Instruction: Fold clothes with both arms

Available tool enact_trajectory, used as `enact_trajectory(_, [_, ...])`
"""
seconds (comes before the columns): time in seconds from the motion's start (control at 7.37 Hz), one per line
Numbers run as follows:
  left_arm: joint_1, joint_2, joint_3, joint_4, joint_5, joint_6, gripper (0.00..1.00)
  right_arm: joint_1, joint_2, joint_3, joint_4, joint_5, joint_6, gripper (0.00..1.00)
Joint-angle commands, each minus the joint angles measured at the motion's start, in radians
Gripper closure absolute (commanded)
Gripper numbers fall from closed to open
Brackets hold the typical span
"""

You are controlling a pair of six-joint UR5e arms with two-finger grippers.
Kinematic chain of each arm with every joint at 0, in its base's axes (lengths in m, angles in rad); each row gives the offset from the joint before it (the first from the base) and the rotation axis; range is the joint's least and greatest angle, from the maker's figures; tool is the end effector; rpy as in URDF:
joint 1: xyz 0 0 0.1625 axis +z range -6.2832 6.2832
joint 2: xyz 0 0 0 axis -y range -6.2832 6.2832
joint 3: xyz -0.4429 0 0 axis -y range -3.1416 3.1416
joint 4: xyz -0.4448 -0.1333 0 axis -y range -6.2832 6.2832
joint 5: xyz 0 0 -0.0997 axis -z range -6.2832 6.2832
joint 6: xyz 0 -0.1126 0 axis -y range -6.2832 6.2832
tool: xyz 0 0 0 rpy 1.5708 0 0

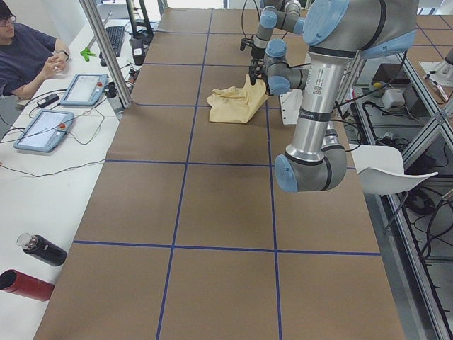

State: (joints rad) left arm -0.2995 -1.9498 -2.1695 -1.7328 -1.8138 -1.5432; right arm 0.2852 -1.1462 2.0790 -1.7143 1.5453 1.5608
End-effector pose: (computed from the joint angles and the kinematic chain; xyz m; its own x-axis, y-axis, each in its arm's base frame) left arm 0.4975 -0.2648 0.1602 0.4012 -0.0959 -0.9109 0.0665 0.9949 -0.0754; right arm -0.5351 -0.2988 0.2173 0.6788 0.1886 0.7096 -0.2919 0.9561 0.0251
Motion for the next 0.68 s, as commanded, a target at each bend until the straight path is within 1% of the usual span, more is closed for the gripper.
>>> enact_trajectory(0.0, [-0.078, -0.05, 0.087, 0.001, 0.001, 0.064, 1.0, 0.07, 0.057, -0.103, 0.002, -0.001, -0.048, 1.0])
enact_trajectory(0.14, [-0.102, -0.073, 0.117, -0.001, 0.004, 0.083, 1.0, 0.092, 0.093, -0.149, 0.01, -0.001, -0.06, 1.0])
enact_trajectory(0.27, [-0.124, -0.087, 0.135, -0.001, 0.005, 0.101, 1.0, 0.104, 0.104, -0.189, 0.063, 0.001, -0.062, 1.0])
enact_trajectory(0.41, [-0.145, -0.115, 0.176, -0.002, 0.005, 0.121, 1.0, 0.118, 0.108, -0.232, 0.141, -0.001, -0.061, 1.0])
enact_trajectory(0.54, [-0.17, -0.154, 0.229, -0.002, 0.005, 0.129, 1.0, 0.133, 0.126, -0.265, 0.162, 0.001, -0.062, 1.0])
